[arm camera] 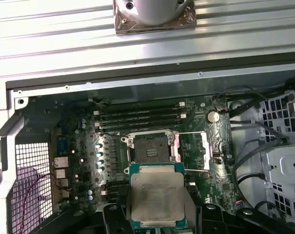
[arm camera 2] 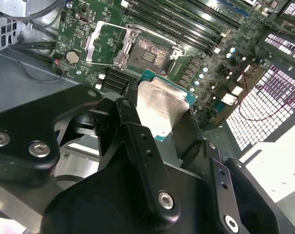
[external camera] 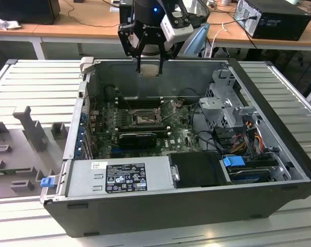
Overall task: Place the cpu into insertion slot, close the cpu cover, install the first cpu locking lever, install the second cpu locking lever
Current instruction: 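Place the cpu into insertion slot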
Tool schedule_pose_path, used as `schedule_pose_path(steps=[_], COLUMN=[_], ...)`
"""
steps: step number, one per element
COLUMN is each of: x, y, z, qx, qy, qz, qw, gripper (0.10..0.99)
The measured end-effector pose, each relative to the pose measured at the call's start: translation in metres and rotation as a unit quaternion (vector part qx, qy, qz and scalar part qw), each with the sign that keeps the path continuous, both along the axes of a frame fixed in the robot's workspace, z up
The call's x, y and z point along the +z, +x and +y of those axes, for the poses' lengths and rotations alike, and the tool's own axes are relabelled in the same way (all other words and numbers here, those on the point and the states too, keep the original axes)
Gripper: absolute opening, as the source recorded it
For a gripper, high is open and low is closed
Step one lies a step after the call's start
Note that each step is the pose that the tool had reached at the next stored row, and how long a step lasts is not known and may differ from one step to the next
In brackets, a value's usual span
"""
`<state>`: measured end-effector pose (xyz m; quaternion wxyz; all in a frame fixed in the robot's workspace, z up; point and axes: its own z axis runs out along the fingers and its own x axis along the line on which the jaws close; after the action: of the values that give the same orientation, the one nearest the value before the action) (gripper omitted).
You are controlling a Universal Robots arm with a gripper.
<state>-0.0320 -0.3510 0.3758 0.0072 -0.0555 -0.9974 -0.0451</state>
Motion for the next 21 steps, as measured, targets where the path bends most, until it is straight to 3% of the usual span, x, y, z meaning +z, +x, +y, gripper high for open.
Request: schedule_pose_path(steps=[21], x=[-0.0009], y=[0.0], z=[-0.0009], qx=[-0.016], qy=[0.0], qz=[0.0], qw=[0.9999], gripper=[0.529])
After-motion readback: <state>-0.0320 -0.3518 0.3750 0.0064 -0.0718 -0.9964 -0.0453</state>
